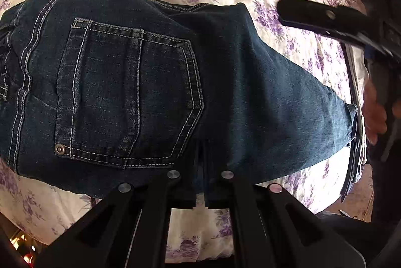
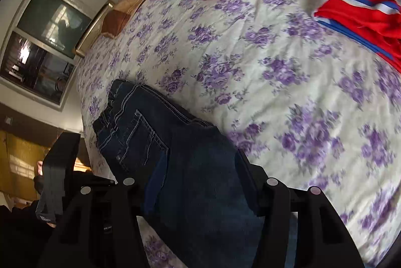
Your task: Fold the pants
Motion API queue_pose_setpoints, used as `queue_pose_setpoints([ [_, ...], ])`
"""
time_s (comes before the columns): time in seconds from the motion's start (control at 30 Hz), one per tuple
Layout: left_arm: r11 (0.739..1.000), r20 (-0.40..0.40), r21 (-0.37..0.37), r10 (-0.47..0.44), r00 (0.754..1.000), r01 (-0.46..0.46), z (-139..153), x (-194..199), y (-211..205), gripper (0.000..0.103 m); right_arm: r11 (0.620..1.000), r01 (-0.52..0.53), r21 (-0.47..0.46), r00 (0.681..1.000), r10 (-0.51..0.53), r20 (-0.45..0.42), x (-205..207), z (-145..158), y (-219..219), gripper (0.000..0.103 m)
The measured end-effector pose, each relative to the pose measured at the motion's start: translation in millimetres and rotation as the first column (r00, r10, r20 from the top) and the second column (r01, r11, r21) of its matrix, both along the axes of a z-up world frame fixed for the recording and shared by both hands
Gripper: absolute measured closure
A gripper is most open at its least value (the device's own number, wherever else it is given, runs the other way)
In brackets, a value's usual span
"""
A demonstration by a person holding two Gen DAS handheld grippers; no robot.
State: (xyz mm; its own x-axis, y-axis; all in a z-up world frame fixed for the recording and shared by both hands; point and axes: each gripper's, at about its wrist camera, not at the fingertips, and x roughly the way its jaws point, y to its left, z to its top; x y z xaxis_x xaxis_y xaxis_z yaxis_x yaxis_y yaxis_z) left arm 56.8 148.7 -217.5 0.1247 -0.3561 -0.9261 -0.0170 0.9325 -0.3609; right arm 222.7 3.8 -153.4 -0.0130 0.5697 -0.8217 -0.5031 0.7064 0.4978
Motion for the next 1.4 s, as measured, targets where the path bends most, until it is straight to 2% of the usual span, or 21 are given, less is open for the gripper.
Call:
queue_pose_setpoints([
  [0.13, 1.000, 0.004, -0.022, -0.004, 1.000, 0.004, -4.3, 1.9, 1.6, 0.101, 0.994, -0.104, -0.034, 0.993, 0.102, -0.067, 18.7, -17.3, 20.7, 0.046],
  [0.23, 0.999, 0.001, -0.028, -0.018, 1.000, 0.018, -5.4, 4.1, 3.0, 0.101, 0.979, -0.195, -0.055, 0.966, 0.182, -0.181, 23.4, -35.9, 25.9, 0.044],
  [0.3, 0.999, 0.001, -0.017, -0.036, 0.999, 0.036, -4.8, 5.4, 0.1, 0.101, 0.967, -0.253, -0.020, 0.937, 0.240, -0.254, 22.5, -43.7, 28.9, 0.042],
  [0.37, 0.999, -0.001, -0.004, -0.054, 0.999, 0.054, -4.2, 6.9, -3.0, 0.101, 0.954, -0.296, 0.042, 0.916, 0.296, -0.272, 21.3, -40.0, 33.2, 0.042],
  [0.5, 0.997, -0.011, 0.012, -0.082, 0.997, 0.082, -3.6, 12.1, -6.5, 0.101, 0.944, -0.300, 0.137, 0.902, 0.328, -0.280, 32.1, -35.9, 37.8, 0.043],
  [0.57, 0.996, -0.018, 0.009, -0.084, 0.996, 0.084, -5.1, 14.0, -5.8, 0.101, 0.948, -0.284, 0.142, 0.903, 0.314, -0.292, 36.2, -41.6, 36.8, 0.052],
  [0.6, 0.996, -0.022, 0.007, -0.084, 0.996, 0.084, -5.8, 15.2, -5.3, 0.101, 0.954, -0.268, 0.135, 0.911, 0.297, -0.286, 36.8, -42.7, 34.5, 0.073],
  [0.63, 0.996, -0.026, 0.006, -0.084, 0.996, 0.084, -6.1, 16.1, -4.9, 0.101, 0.959, -0.247, 0.135, 0.918, 0.277, -0.283, 38.7, -42.8, 31.3, 0.082],
  [0.67, 0.996, -0.026, 0.005, -0.084, 0.996, 0.085, -5.6, 16.9, -4.7, 0.101, 0.963, -0.228, 0.143, 0.927, 0.260, -0.270, 37.6, -39.0, 26.7, 0.084],
  [0.73, 0.996, -0.023, 0.010, -0.089, 0.996, 0.090, -2.5, 17.0, -4.8, 0.101, 0.970, -0.224, 0.091, 0.954, 0.238, -0.182, 26.9, -23.0, 27.1, 0.086],
  [0.83, 0.995, 0.018, 0.026, -0.102, 0.995, 0.101, 9.3, 17.0, -9.2, 0.101, 0.978, -0.185, -0.094, 0.982, 0.181, -0.046, 20.2, -9.2, 37.9, 0.089],
  [0.9, 0.992, 0.012, 0.073, -0.104, 0.995, 0.103, 5.5, 20.6, -13.8, 0.100, 0.967, -0.146, -0.207, 0.989, 0.143, -0.030, 23.4, -31.6, 44.9, 0.089],
  [0.93, 0.991, -0.011, 0.088, -0.097, 0.995, 0.098, -1.8, 22.7, -17.1, 0.100, 0.961, -0.146, -0.233, 0.989, 0.146, -0.021, 21.6, -43.7, 50.2, 0.087],
  [1.0, 0.991, -0.027, 0.108, -0.073, 0.997, 0.076, -14.9, 24.7, -19.6, 0.099, 0.969, -0.131, -0.211, 0.988, 0.144, 0.050, 16.6, -45.5, 55.8, 0.087],
  [1.07, 0.992, -0.019, 0.103, -0.073, 0.997, 0.075, -16.4, 25.1, -19.6, 0.099, 0.969, -0.124, -0.212, 0.989, 0.139, 0.058, 15.2, -44.5, 55.4, 0.084],
  [1.1, 0.992, -0.021, 0.099, -0.076, 0.997, 0.077, -16.6, 25.2, -19.3, 0.099, 0.974, -0.110, -0.196, 0.992, 0.120, 0.042, 16.4, -43.8, 51.5, 0.080],
  [1.13, 0.993, -0.026, 0.092, -0.076, 0.997, 0.078, -16.4, 25.1, -19.2, 0.099, 0.977, -0.094, -0.190, 0.994, 0.102, 0.033, 17.1, -41.9, 47.2, 0.072],
  [1.2, 0.995, -0.044, 0.066, -0.078, 0.996, 0.081, -10.9, 27.3, -14.7, 0.099, 0.977, -0.060, -0.203, 0.997, 0.067, 0.027, 18.0, -30.6, 33.6, 0.060],
  [1.23, 0.995, -0.042, 0.053, -0.079, 0.996, 0.082, -4.0, 28.7, -10.1, 0.099, 0.978, -0.041, -0.202, 0.998, 0.049, 0.033, 16.3, -21.0, 26.8, 0.060],
  [1.33, 0.995, 0.048, 0.054, -0.088, 0.995, 0.086, 30.5, 32.9, -7.0, 0.099, 0.987, 0.038, -0.159, 0.992, -0.018, 0.128, 1.7, 18.6, -8.5, 0.054],
  [1.4, 0.996, 0.101, 0.022, -0.085, 0.991, 0.083, 48.8, 45.5, -7.6, 0.095, 0.988, 0.085, -0.125, 0.983, -0.063, 0.174, -19.8, 40.5, -39.1, 0.054],
])
